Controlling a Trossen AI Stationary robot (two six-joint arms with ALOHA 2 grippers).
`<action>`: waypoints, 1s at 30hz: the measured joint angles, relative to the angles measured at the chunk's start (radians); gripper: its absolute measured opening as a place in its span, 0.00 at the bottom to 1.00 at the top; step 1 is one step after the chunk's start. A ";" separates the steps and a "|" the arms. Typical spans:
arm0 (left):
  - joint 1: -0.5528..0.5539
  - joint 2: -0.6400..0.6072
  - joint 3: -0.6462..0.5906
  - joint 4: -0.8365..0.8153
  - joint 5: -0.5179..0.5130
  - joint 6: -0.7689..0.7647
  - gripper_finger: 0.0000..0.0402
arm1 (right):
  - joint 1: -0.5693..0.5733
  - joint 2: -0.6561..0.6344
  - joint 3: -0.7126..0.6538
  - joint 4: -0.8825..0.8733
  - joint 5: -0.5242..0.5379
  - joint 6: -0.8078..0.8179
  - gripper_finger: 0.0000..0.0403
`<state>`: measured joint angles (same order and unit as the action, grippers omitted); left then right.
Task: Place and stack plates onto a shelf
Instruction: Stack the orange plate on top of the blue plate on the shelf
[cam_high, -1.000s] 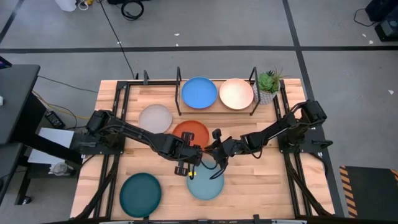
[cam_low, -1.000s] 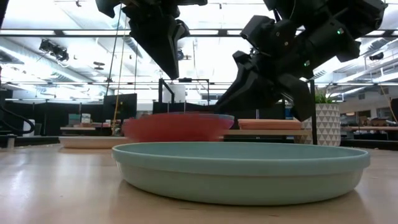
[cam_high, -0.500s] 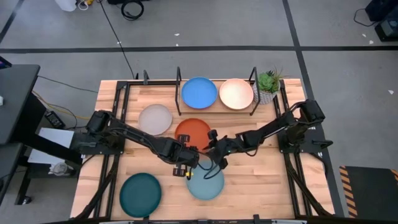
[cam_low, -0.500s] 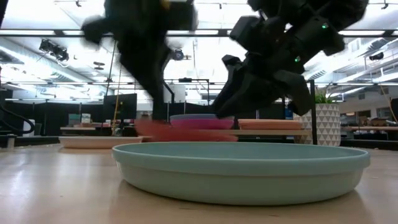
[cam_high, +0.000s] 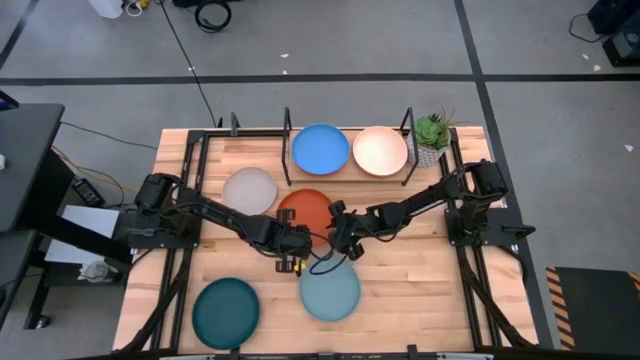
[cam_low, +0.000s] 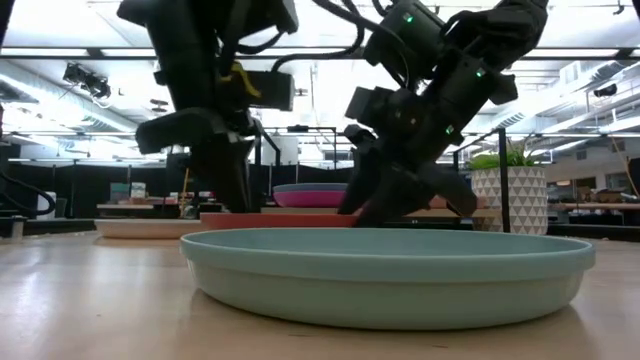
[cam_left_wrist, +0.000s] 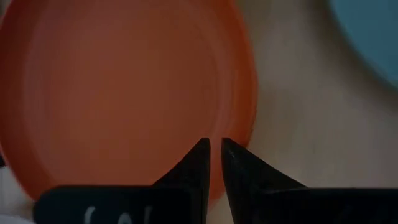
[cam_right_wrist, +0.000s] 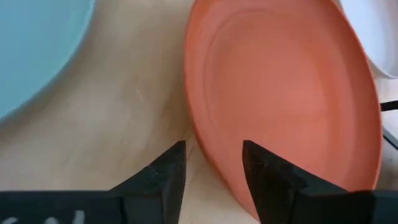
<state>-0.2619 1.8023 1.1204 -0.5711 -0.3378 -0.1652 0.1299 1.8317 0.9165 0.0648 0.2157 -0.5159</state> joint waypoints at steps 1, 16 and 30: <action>0.000 0.000 0.000 0.009 0.000 0.002 0.12 | -0.002 -0.001 0.000 -0.002 0.000 0.000 0.39; -0.075 -0.163 0.014 0.046 -0.025 0.019 0.12 | -0.008 -0.001 0.001 -0.036 -0.009 -0.028 0.12; -0.159 -0.264 0.014 0.047 -0.082 0.070 0.12 | 0.094 -0.144 0.079 -0.290 -0.043 0.002 0.04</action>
<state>-0.4209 1.5383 1.1343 -0.5239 -0.4193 -0.0951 0.2239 1.6877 0.9954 -0.2253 0.1728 -0.5139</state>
